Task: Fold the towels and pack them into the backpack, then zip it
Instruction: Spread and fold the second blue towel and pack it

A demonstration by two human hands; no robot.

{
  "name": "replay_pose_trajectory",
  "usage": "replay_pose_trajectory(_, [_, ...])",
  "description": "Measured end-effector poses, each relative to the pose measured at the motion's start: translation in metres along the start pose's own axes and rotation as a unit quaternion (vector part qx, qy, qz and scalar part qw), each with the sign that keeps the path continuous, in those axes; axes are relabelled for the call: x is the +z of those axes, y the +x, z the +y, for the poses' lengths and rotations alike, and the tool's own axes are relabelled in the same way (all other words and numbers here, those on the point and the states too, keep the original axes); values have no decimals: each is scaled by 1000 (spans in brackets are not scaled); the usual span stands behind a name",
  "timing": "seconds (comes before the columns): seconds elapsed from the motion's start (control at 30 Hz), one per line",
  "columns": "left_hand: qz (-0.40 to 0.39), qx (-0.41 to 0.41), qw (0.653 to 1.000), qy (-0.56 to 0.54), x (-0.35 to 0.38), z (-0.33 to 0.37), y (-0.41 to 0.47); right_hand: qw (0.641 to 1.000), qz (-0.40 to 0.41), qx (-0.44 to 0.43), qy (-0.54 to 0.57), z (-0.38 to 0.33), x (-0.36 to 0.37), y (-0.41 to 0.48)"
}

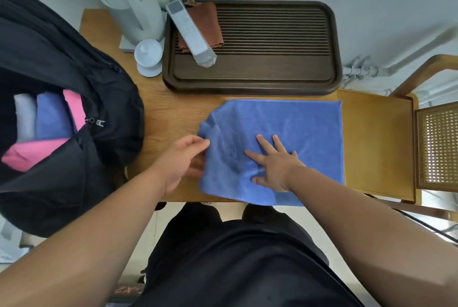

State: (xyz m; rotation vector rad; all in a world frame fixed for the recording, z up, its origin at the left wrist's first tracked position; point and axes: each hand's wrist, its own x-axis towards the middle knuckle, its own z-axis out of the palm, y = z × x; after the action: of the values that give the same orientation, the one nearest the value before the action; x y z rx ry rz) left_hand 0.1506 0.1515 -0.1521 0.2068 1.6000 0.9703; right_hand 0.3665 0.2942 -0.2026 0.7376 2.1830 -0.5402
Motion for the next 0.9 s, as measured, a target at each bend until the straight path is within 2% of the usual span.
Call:
replay_pose_trajectory(0.07, [-55, -46, 996, 46, -3, -4, 3, 999, -4, 6, 39, -1, -4, 0])
replay_pose_trajectory(0.1, [-35, -45, 995, 81, -5, -10, 9, 998, 0, 11, 64, -3, -6, 0])
replay_pose_trajectory(0.2, [138, -40, 982, 125, -14, -35, 34, 991, 53, 39, 115, -14, -15, 2])
replay_pose_trajectory(0.23, [170, -50, 977, 121, -16, -40, 38, 987, 89, 47, 124, -20, -19, 3])
replay_pose_trajectory(0.3, [182, -45, 976, 111, -16, -55, 53, 975, 172, 28, 138, -34, -26, 4])
replay_pose_trajectory(0.37, [153, -20, 982, 111, -6, -51, 52, 964, 211, -37, 160, -51, -33, 4])
replay_pose_trajectory(0.43, [126, 9, 985, 115, 7, -46, 49, 956, 190, -96, 203, -69, -39, 5])
replay_pose_trajectory(0.5, [124, 43, 984, 120, 15, -41, 45, 949, 171, -119, 235, -81, -42, 7])
replay_pose_trajectory(0.63, [100, 95, 980, 141, 14, -40, 39, 945, 176, -61, 269, -72, -44, 9])
replay_pose_trajectory(0.7, [63, 90, 989, 101, 12, -39, 34, 941, 188, -32, 279, -58, -39, 9])
replay_pose_trajectory(0.77, [58, 48, 997, 15, 14, -40, 33, 938, 188, -12, 291, -46, -32, 10])
replay_pose_trajectory(0.83, [96, 5, 995, -25, 17, -46, 35, 932, 174, 12, 319, -39, -26, 11])
replay_pose_trajectory(0.9, [135, -14, 991, 15, 22, -52, 39, 937, 150, 33, 315, -32, -20, 12])
